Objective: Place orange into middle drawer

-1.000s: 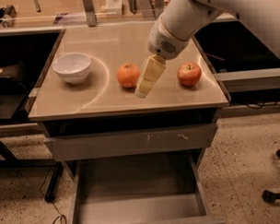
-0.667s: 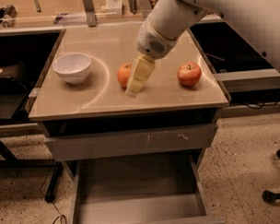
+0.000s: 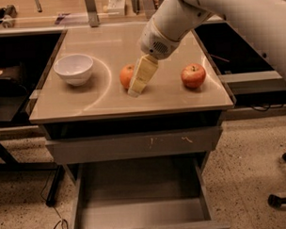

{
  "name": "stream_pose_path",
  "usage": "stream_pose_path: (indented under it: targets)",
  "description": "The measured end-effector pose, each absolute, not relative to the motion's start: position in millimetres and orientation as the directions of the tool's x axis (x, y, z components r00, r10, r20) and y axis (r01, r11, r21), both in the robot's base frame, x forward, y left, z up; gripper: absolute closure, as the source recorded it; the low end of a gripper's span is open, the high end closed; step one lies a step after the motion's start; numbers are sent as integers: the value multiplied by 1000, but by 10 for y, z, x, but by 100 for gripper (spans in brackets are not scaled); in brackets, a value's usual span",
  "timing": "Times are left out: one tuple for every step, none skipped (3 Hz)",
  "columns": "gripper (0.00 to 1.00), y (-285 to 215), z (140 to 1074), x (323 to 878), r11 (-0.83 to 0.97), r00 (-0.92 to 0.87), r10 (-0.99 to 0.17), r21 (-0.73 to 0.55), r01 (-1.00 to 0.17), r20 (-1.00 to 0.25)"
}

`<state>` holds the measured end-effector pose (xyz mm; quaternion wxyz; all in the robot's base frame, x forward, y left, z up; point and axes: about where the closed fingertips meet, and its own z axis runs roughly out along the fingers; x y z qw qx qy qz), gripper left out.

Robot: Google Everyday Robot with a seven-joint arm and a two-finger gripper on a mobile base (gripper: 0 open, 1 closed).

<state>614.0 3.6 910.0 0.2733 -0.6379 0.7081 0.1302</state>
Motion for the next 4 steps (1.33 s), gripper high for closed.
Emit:
stream_pose_path:
  targets:
    - [0,133,9152,6698,158,-24,-814,-183,-970,-580]
    - [0,145,9132,6696,158,-26,-815,-179,-971,-578]
    - [0,270,8957,6713,131,-16,-818,-159,-979,-574]
    - [0,310,8838,6756,121,-15,-819,-147,-982,-574]
